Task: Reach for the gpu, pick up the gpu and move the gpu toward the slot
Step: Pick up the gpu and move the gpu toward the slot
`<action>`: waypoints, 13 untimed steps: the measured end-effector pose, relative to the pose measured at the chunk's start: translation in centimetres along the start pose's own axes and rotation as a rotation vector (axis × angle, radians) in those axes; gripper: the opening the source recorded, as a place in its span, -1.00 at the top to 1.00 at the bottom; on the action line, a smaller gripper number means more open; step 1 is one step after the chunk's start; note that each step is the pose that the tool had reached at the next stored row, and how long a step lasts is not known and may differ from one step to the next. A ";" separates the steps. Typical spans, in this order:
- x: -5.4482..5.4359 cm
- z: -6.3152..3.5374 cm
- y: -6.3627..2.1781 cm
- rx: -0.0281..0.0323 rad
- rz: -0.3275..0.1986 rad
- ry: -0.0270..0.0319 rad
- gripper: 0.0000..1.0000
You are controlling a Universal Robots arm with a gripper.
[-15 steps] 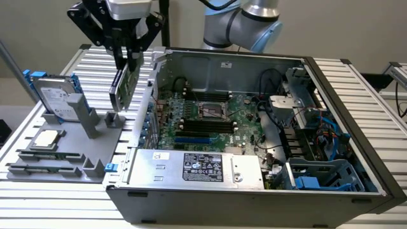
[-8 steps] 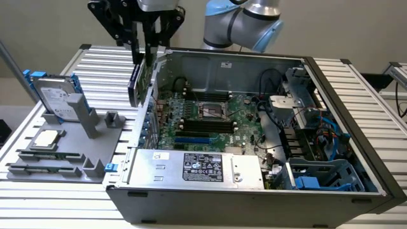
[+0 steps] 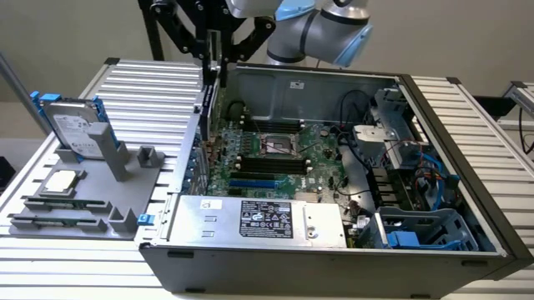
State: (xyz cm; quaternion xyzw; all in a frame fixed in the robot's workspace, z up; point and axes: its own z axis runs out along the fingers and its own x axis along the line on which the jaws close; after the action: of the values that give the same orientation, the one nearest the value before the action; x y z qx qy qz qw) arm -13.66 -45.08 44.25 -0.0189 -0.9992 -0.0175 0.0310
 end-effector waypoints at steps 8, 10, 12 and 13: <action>-3.6 0.35 0.31 0.0003 0.000 0.0083 0.48; -4.6 0.54 0.42 0.0005 0.000 0.0102 0.48; -5.5 0.73 0.54 0.0008 0.000 0.0118 0.48; -6.0 0.87 0.62 0.0010 0.000 0.0122 0.48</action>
State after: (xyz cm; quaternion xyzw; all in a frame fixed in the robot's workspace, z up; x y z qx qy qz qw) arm -7.73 -44.65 43.03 -0.0190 -0.9990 -0.0171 0.0371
